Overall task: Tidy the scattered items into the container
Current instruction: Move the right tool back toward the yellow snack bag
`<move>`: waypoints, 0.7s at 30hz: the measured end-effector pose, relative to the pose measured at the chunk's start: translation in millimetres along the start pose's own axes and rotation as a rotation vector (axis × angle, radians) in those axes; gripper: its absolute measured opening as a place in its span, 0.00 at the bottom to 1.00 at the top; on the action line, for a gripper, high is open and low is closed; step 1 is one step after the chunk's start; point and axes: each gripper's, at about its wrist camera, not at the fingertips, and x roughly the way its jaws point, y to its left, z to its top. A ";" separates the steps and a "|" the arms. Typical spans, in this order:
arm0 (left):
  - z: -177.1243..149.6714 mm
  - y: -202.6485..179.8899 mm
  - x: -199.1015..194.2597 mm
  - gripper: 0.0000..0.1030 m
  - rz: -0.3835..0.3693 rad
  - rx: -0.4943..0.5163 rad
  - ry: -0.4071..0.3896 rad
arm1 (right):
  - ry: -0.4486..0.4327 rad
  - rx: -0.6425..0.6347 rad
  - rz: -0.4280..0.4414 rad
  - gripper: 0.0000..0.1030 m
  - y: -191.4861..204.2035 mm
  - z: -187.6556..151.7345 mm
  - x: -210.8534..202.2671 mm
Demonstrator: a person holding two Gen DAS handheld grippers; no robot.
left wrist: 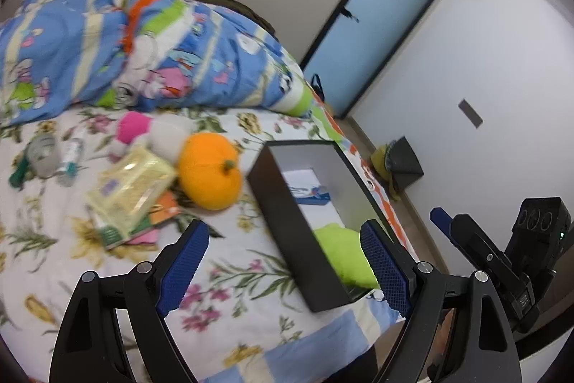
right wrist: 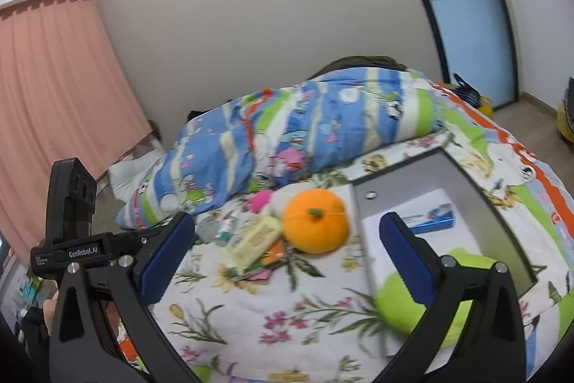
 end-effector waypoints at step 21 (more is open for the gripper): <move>-44.7 156.9 -191.9 0.98 0.061 -0.228 -0.275 | 0.044 -0.084 0.137 1.00 160.5 -33.1 32.8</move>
